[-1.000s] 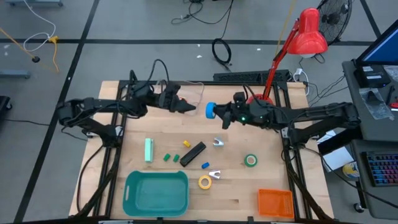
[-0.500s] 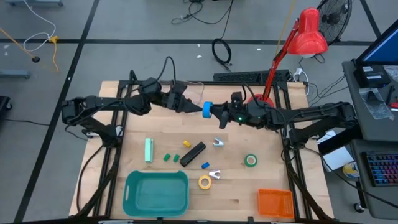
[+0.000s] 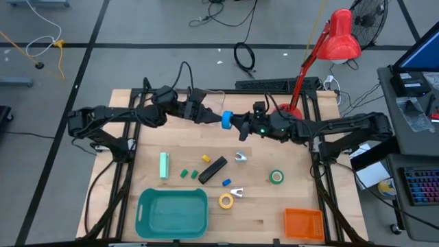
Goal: Pick and place Stapler, Stapler remover, tape
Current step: Put the blue tape into the transparent bin, then put the left small green stapler into the green bin
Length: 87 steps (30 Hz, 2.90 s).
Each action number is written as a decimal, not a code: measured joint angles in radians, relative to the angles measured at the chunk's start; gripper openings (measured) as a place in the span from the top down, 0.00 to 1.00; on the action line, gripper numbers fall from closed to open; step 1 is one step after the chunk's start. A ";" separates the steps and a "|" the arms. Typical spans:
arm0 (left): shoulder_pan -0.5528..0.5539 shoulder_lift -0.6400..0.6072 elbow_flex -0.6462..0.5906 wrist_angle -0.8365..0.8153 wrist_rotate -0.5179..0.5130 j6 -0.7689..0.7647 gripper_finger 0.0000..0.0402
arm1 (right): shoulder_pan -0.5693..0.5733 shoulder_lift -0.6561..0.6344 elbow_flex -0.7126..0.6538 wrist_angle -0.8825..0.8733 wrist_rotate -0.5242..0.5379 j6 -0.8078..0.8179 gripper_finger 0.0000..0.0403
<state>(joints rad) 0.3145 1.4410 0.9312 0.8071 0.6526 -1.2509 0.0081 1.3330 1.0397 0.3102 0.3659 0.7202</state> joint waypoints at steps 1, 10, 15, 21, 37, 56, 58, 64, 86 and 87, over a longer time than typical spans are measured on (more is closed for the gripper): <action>0.000 0.000 0.007 -0.010 0.003 0.001 0.63 | 0.000 0.003 0.001 0.005 0.000 0.001 0.90; -0.024 0.000 0.066 -0.167 0.001 0.086 0.64 | 0.000 0.006 -0.002 0.014 -0.005 -0.012 0.89; -0.028 0.000 0.075 -0.193 -0.011 0.117 0.82 | 0.000 0.005 -0.002 0.022 -0.009 -0.020 0.89; 0.001 -0.009 0.075 -0.186 0.031 0.136 0.92 | 0.009 -0.003 -0.003 0.051 -0.030 -0.062 0.83; 0.286 -0.098 0.075 -1.068 -0.079 0.457 0.92 | 0.076 -0.076 -0.003 0.112 -0.079 -0.107 0.53; 0.365 0.285 0.379 -1.662 -0.587 0.883 0.92 | 0.085 -0.076 -0.002 0.136 -0.077 -0.161 0.54; 0.376 0.305 0.383 -1.670 -0.588 0.883 0.92 | 0.093 -0.076 -0.002 0.135 -0.077 -0.166 0.54; 0.405 0.321 0.384 -1.678 -0.590 0.902 0.92 | 0.129 -0.076 -0.002 0.135 -0.022 -0.200 0.54; 0.375 0.187 0.383 -1.693 -0.489 0.889 0.72 | 0.144 -0.076 -0.002 0.134 0.003 -0.210 0.54; 0.360 0.160 0.383 -1.691 -0.475 0.887 0.72 | 0.144 -0.076 -0.002 0.134 0.002 -0.210 0.54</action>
<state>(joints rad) 0.6745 1.6006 1.3144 -0.8839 0.1779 -0.3639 0.1524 1.2572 1.0374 0.4446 0.3677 0.5104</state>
